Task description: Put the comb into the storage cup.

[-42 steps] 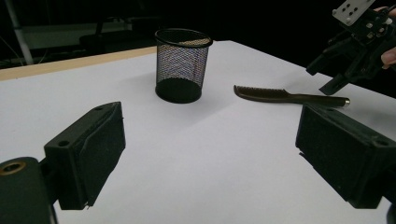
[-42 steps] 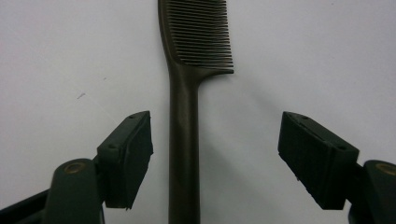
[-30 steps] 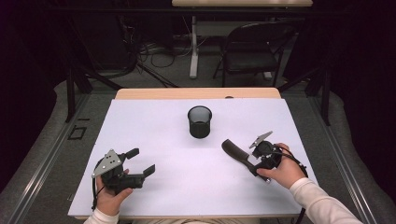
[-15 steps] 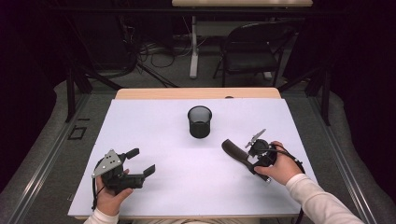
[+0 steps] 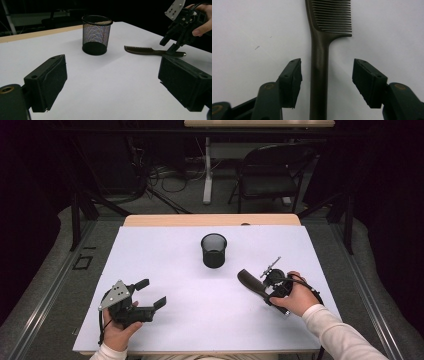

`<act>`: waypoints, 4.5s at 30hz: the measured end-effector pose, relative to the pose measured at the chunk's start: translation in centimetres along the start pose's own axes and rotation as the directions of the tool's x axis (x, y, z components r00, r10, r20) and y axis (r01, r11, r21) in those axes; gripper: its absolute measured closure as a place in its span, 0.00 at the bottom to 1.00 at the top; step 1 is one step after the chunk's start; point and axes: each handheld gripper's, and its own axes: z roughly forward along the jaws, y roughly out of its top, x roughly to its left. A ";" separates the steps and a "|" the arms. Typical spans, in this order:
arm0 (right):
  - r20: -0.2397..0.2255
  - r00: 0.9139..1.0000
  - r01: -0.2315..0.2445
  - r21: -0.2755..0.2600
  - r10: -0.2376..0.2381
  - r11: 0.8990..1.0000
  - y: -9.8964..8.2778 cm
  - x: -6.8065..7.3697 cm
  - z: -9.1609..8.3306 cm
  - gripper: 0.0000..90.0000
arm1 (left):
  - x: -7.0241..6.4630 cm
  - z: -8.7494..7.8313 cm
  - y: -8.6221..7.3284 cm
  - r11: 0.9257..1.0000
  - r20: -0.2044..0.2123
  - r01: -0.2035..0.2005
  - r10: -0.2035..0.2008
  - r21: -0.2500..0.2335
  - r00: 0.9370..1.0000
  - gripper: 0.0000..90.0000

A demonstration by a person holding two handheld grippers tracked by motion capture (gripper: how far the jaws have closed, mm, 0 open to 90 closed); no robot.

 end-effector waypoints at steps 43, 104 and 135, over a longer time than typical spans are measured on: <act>-0.022 1.000 0.011 0.061 -0.010 0.998 1.1 0.3 1.6 0.71 | 0.1 0.0 0.0 1.000 -0.002 0.001 -0.001 0.005 1.000 0.11; -0.038 0.999 -0.006 0.073 0.009 0.997 1.4 0.3 1.2 0.81 | 0.2 0.1 -0.1 1.000 0.000 0.007 -0.007 0.007 1.000 0.11; -0.050 0.998 -0.032 -0.085 0.028 0.996 0.9 0.7 -1.4 0.81 | 0.1 0.2 -0.1 1.000 -0.002 -0.002 0.002 0.014 1.000 0.11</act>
